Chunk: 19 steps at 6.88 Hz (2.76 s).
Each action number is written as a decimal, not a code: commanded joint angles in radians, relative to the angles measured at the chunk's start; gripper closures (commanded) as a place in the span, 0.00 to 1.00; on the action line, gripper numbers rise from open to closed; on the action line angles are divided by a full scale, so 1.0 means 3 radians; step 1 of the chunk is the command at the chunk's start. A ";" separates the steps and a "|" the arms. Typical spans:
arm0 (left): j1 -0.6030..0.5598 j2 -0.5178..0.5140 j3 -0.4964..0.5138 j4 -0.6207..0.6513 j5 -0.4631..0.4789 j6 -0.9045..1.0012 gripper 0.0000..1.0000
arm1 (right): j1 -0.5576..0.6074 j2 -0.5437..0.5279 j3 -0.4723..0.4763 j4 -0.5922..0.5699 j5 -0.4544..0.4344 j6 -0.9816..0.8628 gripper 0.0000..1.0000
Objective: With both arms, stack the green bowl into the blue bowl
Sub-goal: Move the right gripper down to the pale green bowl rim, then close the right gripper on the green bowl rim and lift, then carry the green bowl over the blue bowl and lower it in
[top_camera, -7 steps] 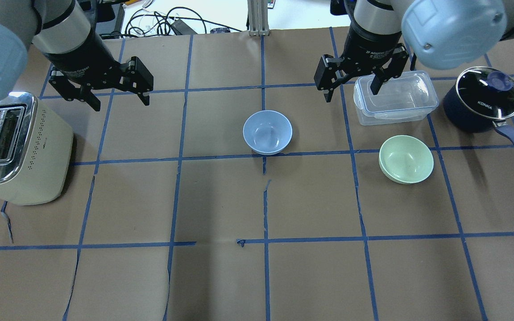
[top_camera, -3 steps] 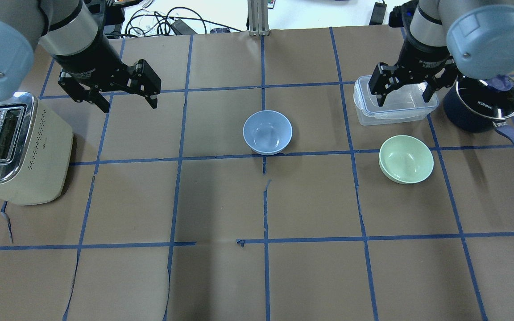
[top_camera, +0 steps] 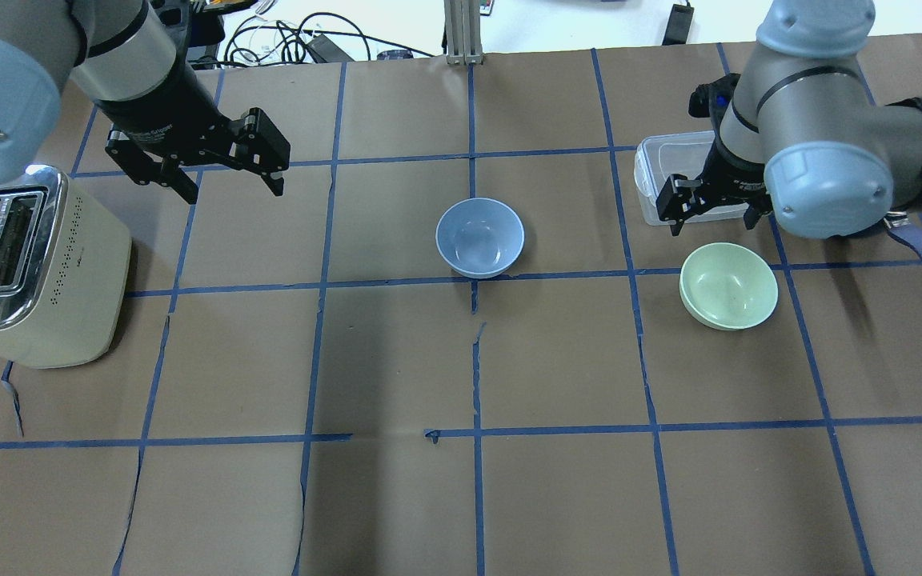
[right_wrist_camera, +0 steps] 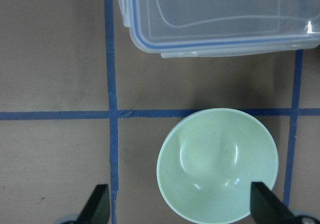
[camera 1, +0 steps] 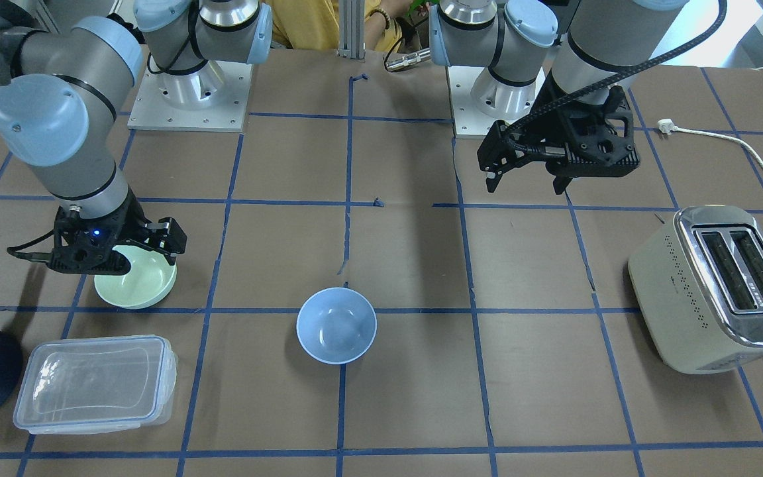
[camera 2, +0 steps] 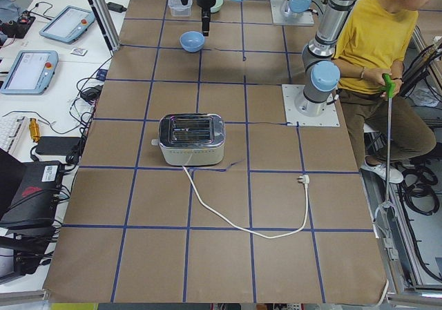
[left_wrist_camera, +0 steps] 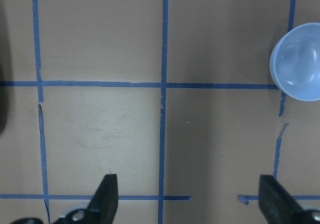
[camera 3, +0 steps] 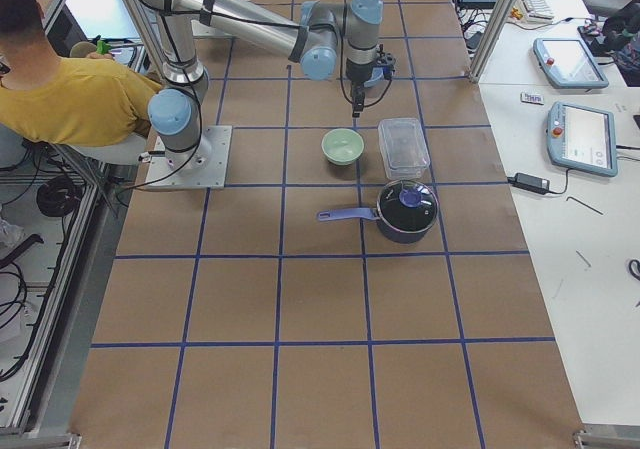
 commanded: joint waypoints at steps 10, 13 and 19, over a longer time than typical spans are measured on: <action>0.0005 0.0026 -0.0025 0.0010 0.0000 0.0013 0.00 | 0.0008 0.0127 0.0734 -0.1182 -0.0040 0.0171 1.00; 0.0005 0.0026 -0.0025 0.0010 -0.0005 0.0013 0.00 | 0.0497 0.0127 0.0179 -0.0699 -0.0035 0.1027 1.00; 0.0005 0.0026 -0.0030 0.0010 -0.0020 0.0013 0.00 | 0.1551 0.1225 -0.1776 0.0450 0.0016 0.2488 1.00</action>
